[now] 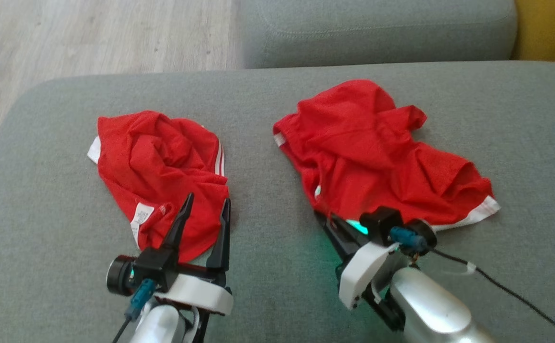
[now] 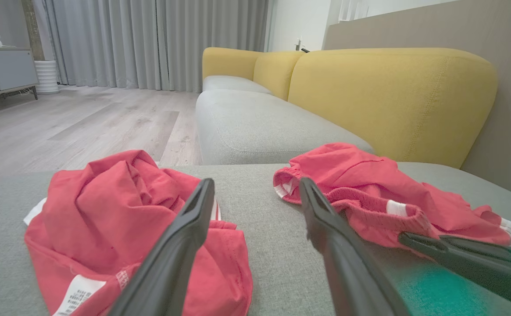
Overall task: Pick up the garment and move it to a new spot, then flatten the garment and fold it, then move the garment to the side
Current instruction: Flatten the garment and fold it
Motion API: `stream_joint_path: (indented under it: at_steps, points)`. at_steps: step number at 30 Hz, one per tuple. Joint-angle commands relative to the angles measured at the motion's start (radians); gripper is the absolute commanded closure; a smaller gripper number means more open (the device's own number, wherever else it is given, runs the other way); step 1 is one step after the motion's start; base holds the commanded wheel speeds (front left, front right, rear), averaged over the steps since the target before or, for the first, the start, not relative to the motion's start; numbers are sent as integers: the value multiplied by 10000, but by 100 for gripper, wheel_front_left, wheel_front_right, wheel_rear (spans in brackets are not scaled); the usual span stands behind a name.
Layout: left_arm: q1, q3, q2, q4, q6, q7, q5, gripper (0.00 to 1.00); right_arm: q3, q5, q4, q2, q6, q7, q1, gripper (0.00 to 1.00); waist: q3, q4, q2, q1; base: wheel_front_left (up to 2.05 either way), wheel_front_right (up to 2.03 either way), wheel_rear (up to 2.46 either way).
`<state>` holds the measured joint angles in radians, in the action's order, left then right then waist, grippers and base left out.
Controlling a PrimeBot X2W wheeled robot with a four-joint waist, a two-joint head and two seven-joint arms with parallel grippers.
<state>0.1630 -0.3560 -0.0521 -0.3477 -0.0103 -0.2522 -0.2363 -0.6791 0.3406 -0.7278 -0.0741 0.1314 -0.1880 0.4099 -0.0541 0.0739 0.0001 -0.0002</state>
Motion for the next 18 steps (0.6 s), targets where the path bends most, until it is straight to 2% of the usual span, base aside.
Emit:
stream_joint_path:
  at_steps: [1, 8, 9, 10, 18]
  points:
    - [155, 340, -73, 322, -36, -95, 105, 0, -212, 129, 434, 59, -7, 41, -9, 100, 70, -55, -1, 2, 0, 0, 0]
    - [153, 319, -69, 352, -66, -95, 131, 0, -269, 290, 787, -111, -7, 271, -283, 100, 35, -49, -1, 2, 0, 0, 0]
    - [158, 314, -67, 358, -65, -95, 130, 0, -163, 245, 817, -124, -7, 222, -289, 38, 15, -44, -1, 2, 0, 0, 0]
    - [160, 310, -65, 365, -61, -95, 129, 0, -62, 179, 827, -127, -7, 197, -299, 0, -2, -41, -1, 2, 0, 0, 0]
    - [188, 379, -54, 377, -16, -95, 117, 0, 670, -39, 1308, -101, -7, 22, -335, 0, -2, -225, -1, 2, 0, 0, 0]
